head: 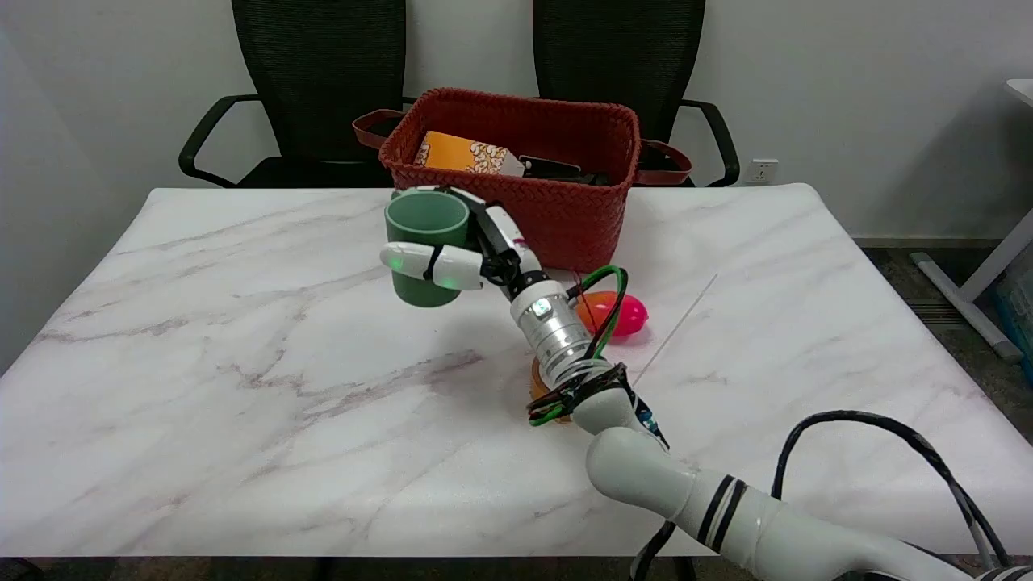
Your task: Place the green mug into the brown storage basket.
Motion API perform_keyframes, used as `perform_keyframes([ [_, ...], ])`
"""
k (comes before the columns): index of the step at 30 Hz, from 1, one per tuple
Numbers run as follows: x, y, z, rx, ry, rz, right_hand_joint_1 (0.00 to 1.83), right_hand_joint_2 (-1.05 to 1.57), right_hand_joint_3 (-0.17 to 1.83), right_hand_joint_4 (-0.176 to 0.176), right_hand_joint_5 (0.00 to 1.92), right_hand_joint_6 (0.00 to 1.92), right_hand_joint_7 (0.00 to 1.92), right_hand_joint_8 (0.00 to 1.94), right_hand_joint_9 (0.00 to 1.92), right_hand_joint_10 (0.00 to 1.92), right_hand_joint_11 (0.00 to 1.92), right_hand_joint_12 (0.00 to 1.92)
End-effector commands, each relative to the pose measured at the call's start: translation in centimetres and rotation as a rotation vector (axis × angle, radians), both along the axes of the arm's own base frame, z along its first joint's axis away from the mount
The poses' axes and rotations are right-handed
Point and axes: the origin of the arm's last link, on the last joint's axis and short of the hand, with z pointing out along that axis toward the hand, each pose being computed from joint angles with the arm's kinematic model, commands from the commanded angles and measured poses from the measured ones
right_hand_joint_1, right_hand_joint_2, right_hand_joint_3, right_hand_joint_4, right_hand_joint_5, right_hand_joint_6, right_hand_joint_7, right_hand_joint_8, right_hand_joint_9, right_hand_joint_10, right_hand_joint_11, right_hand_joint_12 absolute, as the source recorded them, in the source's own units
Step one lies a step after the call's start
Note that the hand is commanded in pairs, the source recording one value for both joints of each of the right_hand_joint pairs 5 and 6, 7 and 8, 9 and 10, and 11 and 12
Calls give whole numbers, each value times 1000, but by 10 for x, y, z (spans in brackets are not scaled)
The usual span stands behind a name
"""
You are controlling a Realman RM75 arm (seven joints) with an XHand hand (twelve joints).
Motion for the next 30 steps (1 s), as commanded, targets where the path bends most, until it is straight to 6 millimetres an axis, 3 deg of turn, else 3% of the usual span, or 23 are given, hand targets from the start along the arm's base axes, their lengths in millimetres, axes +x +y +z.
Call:
perform_keyframes([
  [1, 47, -7, 18, -23, 30, 146, 1014, 786, -175, 0, 479, 479, 937, 937, 752, 752, 554, 554],
  [12, 71, -36, 49, -93, 96, 201, 1032, 755, -175, 0, 440, 440, 938, 938, 777, 777, 543, 543],
  [30, 85, -99, 89, -259, 188, 187, 1006, 662, -175, 0, 430, 430, 957, 957, 814, 814, 471, 471],
])
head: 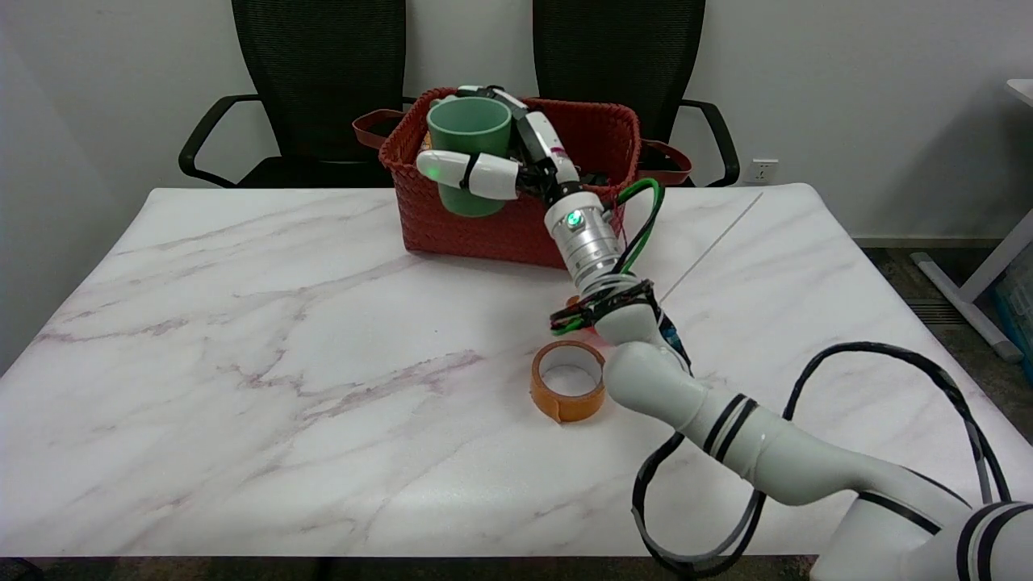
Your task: Place the green mug into the brown storage basket.
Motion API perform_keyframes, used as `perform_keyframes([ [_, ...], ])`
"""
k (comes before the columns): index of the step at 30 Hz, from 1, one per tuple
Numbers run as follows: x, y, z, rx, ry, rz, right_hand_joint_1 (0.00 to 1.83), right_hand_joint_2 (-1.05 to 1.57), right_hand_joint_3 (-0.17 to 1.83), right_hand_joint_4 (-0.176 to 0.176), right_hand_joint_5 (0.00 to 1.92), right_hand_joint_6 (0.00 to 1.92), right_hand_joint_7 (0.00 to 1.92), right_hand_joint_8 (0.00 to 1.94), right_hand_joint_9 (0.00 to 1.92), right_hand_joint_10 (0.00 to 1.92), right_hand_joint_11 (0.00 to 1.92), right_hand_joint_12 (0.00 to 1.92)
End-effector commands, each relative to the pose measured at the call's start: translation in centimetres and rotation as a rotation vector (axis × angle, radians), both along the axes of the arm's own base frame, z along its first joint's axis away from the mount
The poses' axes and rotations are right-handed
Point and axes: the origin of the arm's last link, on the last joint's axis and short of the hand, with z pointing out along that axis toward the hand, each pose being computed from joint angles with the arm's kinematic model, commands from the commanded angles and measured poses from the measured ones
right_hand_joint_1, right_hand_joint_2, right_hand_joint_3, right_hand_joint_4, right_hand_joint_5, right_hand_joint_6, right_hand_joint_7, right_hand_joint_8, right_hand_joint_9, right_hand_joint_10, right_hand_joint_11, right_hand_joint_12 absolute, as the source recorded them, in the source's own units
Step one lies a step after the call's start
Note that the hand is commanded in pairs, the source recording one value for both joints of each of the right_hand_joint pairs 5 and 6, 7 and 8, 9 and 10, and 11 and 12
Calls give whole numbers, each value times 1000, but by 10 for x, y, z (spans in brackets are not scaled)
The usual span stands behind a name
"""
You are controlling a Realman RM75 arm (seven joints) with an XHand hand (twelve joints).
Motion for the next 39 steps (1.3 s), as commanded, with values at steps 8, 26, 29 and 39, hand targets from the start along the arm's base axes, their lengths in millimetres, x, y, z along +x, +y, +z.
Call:
perform_keyframes([
  [8, 30, -73, 41, -220, 122, 24, 980, 627, -175, 0, 431, 431, 947, 947, 774, 774, 412, 412],
  [26, 31, -104, 68, -355, 313, -59, 893, 772, -175, 0, 516, 516, 974, 974, 744, 744, 380, 380],
  [29, 32, -104, 73, -385, 406, -70, 888, 788, -175, 0, 524, 524, 978, 978, 751, 751, 397, 397],
  [39, 34, -104, 69, -444, 697, -76, 891, 781, -175, 0, 514, 514, 956, 956, 715, 715, 376, 376],
])
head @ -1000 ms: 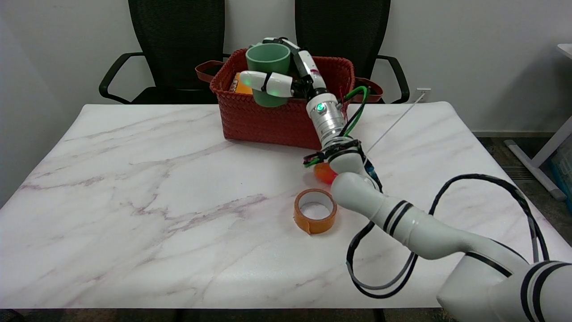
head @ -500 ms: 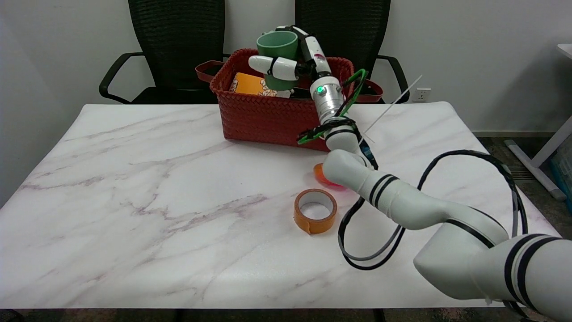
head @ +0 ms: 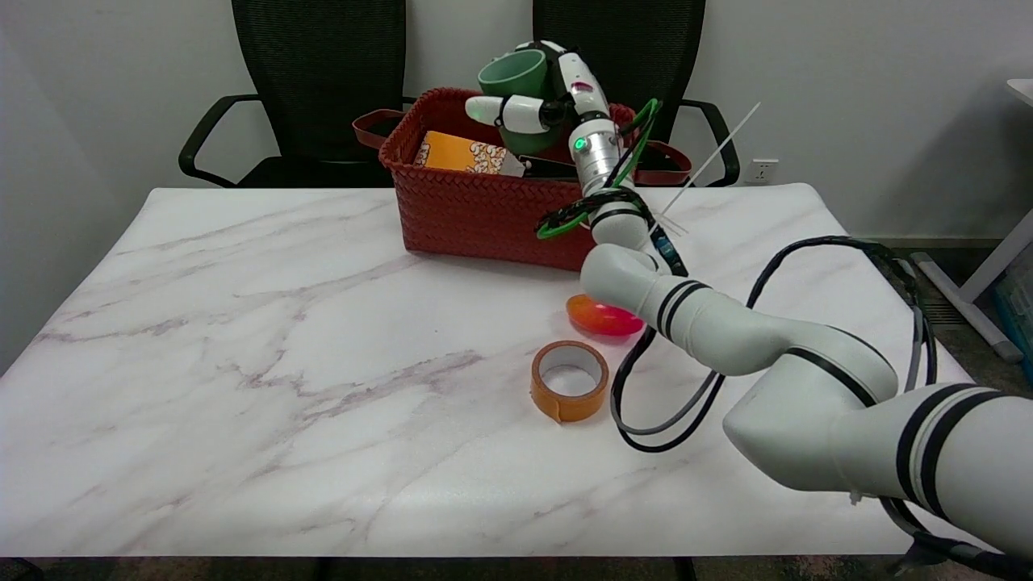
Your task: Place the green mug into the brown storage basket.
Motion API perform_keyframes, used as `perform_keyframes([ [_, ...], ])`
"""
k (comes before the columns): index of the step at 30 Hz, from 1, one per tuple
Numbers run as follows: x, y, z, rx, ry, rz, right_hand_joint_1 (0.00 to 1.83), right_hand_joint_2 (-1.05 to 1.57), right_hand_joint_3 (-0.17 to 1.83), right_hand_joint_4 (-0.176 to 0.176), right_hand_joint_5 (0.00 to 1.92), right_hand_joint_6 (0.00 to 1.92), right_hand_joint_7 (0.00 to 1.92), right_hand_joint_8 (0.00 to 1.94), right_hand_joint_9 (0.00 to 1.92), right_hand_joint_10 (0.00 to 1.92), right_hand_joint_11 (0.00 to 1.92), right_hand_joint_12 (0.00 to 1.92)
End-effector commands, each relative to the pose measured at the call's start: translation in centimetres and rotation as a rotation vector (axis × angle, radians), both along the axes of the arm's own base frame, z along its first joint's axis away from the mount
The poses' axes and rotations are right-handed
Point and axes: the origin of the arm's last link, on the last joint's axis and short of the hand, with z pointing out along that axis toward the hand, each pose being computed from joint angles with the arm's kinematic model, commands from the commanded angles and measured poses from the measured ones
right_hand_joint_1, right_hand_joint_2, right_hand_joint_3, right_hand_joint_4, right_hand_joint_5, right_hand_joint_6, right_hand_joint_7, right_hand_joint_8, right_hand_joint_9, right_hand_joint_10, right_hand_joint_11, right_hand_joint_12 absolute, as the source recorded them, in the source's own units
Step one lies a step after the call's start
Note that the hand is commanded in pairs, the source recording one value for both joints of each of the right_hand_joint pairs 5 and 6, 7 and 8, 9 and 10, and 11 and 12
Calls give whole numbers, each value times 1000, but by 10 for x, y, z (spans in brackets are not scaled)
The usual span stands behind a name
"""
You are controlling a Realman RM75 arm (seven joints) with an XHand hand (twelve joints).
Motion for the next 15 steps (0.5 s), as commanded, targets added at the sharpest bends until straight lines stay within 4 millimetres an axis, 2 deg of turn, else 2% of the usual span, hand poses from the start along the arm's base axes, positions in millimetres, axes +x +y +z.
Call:
perform_keyframes([
  [1, 7, -10, 7, -112, 414, -86, 894, 774, -175, 0, 510, 510, 952, 952, 711, 711, 365, 365],
  [15, -12, -8, 20, -112, 438, -166, 895, 755, -175, 0, 472, 472, 931, 931, 684, 684, 332, 332],
])
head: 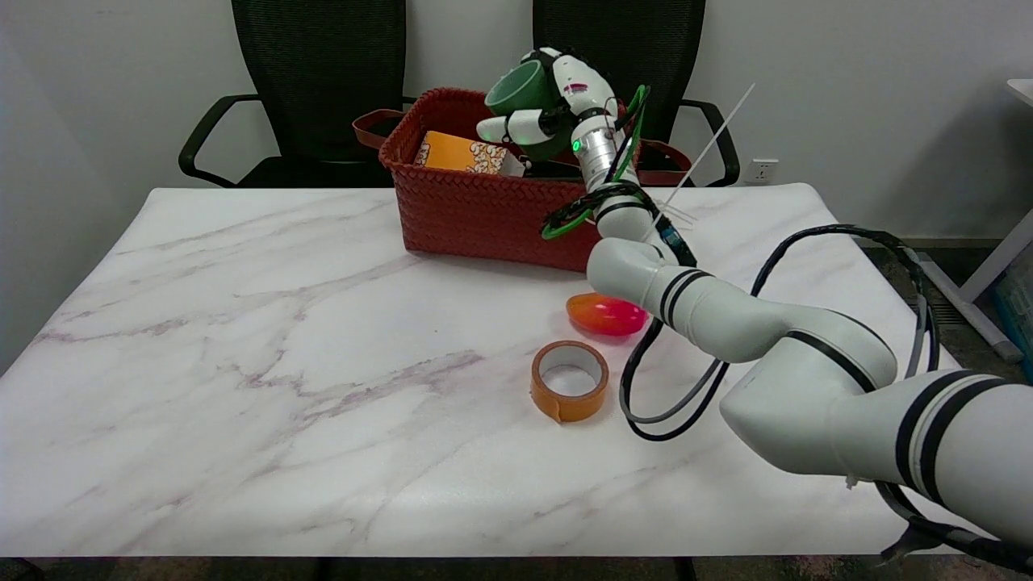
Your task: Place the green mug into the brown storage basket.
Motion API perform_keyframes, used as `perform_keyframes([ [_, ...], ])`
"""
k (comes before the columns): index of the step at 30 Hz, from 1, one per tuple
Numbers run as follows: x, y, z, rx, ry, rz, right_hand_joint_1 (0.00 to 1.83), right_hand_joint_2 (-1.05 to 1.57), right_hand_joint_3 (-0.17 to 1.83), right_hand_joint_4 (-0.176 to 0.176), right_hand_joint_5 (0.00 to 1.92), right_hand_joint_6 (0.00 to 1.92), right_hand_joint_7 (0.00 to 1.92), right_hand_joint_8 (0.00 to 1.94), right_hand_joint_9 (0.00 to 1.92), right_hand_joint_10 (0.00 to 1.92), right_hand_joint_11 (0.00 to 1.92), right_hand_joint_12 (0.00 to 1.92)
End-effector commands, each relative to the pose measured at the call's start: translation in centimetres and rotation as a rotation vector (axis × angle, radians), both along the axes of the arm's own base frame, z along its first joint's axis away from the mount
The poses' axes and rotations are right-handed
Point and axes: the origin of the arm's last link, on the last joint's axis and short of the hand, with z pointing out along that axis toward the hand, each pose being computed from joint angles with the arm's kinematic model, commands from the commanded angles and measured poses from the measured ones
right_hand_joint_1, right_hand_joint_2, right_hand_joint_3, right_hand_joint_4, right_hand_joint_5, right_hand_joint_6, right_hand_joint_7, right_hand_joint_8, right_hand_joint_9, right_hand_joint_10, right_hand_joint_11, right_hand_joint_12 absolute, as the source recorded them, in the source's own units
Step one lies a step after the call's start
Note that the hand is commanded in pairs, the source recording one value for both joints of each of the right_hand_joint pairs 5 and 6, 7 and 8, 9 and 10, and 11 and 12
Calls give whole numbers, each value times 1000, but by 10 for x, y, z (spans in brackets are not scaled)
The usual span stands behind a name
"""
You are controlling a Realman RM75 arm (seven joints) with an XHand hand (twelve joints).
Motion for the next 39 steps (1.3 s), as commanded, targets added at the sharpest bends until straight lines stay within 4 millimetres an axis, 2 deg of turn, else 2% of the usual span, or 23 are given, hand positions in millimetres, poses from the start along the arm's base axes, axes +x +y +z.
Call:
perform_keyframes([
  [1, -13, -1, 12, -41, 146, -85, 896, 755, -175, 0, 469, 469, 929, 929, 683, 683, 331, 331],
  [13, -14, -1, 14, -41, 141, -92, 891, 741, -175, 0, 452, 452, 923, 923, 668, 668, 324, 324],
  [34, -28, 1, 14, -21, 135, -148, 880, 730, -175, 0, 427, 427, 896, 896, 637, 637, 305, 305],
  [39, -31, 0, 12, -9, 129, -168, 848, 537, -175, 0, 332, 332, 781, 781, 568, 568, 281, 281],
])
